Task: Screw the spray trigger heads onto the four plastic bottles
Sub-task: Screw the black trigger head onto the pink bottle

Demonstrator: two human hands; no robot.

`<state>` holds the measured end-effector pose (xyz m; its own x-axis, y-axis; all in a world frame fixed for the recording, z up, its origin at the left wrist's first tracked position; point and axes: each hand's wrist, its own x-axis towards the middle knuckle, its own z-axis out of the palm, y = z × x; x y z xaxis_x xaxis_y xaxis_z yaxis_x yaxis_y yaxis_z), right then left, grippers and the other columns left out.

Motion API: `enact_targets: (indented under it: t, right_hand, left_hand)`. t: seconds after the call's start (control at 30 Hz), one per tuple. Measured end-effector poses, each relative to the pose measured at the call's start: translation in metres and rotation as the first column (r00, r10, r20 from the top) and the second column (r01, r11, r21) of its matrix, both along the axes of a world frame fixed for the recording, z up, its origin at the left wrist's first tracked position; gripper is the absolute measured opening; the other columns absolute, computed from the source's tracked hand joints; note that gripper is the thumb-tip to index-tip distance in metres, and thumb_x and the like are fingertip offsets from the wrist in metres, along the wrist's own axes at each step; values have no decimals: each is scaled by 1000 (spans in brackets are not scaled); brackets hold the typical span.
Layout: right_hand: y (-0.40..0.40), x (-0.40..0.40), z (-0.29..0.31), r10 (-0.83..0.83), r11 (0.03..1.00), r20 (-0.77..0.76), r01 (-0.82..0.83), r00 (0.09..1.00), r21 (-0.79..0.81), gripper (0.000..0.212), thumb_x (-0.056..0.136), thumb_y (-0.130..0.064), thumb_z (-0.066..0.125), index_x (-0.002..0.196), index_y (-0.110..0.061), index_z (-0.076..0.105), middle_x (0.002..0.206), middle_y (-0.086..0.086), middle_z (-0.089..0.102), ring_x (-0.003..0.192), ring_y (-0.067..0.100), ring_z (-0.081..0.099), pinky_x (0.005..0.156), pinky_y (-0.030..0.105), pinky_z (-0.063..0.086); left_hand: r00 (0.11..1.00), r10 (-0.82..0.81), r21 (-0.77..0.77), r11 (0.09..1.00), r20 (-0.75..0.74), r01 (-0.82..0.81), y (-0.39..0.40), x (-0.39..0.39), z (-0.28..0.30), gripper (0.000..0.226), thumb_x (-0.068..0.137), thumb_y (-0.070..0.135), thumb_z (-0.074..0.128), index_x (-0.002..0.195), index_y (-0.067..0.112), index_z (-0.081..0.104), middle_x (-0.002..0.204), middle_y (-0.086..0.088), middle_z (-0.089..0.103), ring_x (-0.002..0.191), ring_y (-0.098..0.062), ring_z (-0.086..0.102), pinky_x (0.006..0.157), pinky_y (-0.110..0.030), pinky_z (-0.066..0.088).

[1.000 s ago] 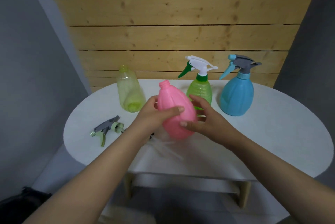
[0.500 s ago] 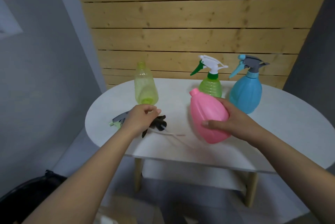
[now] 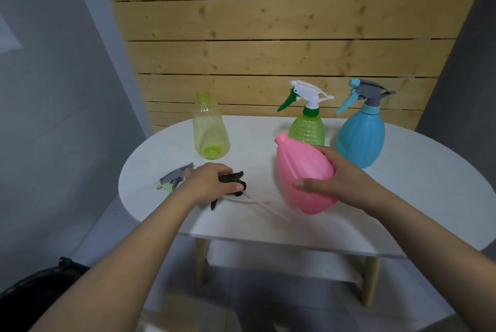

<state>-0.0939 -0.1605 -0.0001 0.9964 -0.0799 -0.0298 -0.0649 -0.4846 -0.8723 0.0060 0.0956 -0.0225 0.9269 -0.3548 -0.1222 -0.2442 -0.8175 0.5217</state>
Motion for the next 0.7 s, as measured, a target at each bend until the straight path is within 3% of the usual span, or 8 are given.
enact_targets:
  t: [0.1, 0.17, 0.27, 0.33, 0.4, 0.47, 0.53, 0.7]
  right_hand:
    - [-3, 1, 0, -13, 1000, 1, 13, 1000, -12, 75, 62, -48, 80, 122, -48, 35, 104, -26, 47, 89, 1, 52, 58, 17, 44]
    - [-5, 3, 0, -26, 999, 6, 26, 1000, -21, 79, 61, -48, 80, 127, -45, 37, 104, -24, 47, 89, 1, 52, 57, 16, 44]
    - [-9, 4, 0, -47, 999, 17, 47, 999, -25, 81, 62, -48, 79, 131, -41, 38, 103, -25, 48, 88, 1, 52, 57, 17, 44]
    - [-13, 4, 0, -59, 998, 18, 60, 998, -19, 83, 62, -47, 80, 133, -38, 38, 108, -18, 51, 89, 1, 52, 59, 19, 45]
    - [-17, 3, 0, -66, 998, 15, 67, 998, -20, 84, 63, -46, 80, 135, -36, 38, 113, -11, 51, 90, 3, 53, 61, 21, 47]
    - [-21, 2, 0, -72, 997, 11, 72, 997, -32, 83, 63, -47, 79, 135, -37, 38, 115, -10, 51, 90, 5, 53, 61, 22, 47]
    - [-25, 1, 2, -85, 996, 14, 85, 996, -31, 81, 64, -47, 79, 133, -38, 39, 113, -11, 51, 91, 5, 53, 61, 23, 48]
    - [-38, -4, 8, -81, 996, 16, 81, 997, -30, 68, 65, -44, 79, 121, -48, 40, 104, -25, 50, 90, 5, 54, 60, 22, 47]
  left_hand:
    - [1000, -18, -40, 999, 2, 18, -7, 2, -1, 43, 73, 49, 69, 107, 23, 63, 107, 6, 62, 106, -14, 53, 98, -33, 34]
    - [999, -49, -37, 998, 18, 50, -12, 2, -2, 38, 72, 49, 69, 96, 21, 62, 102, 1, 64, 99, -18, 57, 94, -35, 39]
    - [993, -93, -17, 995, 71, 95, -21, 3, -3, 30, 72, 46, 69, 87, 24, 54, 104, -7, 63, 103, -26, 56, 98, -42, 38]
    - [992, -98, -52, 993, 74, 102, -28, 5, -5, 39, 74, 41, 71, 106, 22, 60, 115, -9, 55, 110, -26, 51, 101, -41, 36]
    - [993, -96, -133, 986, 62, 104, -33, 7, -6, 60, 74, 35, 73, 127, 17, 52, 121, -7, 45, 112, -23, 47, 99, -30, 35]
    - [993, -89, -234, 967, 76, 104, -39, 7, -4, 70, 74, 30, 75, 134, 14, 45, 118, -1, 37, 108, -15, 44, 87, -10, 29]
    - [990, -66, -301, 948, 122, 100, -44, 8, -3, 72, 74, 27, 75, 136, 13, 43, 116, 1, 34, 105, -10, 42, 81, -3, 24]
    - [977, -3, -359, 930, 214, 82, -46, 12, 3, 61, 74, 27, 74, 129, 16, 49, 115, -1, 40, 101, -10, 45, 84, -11, 31]
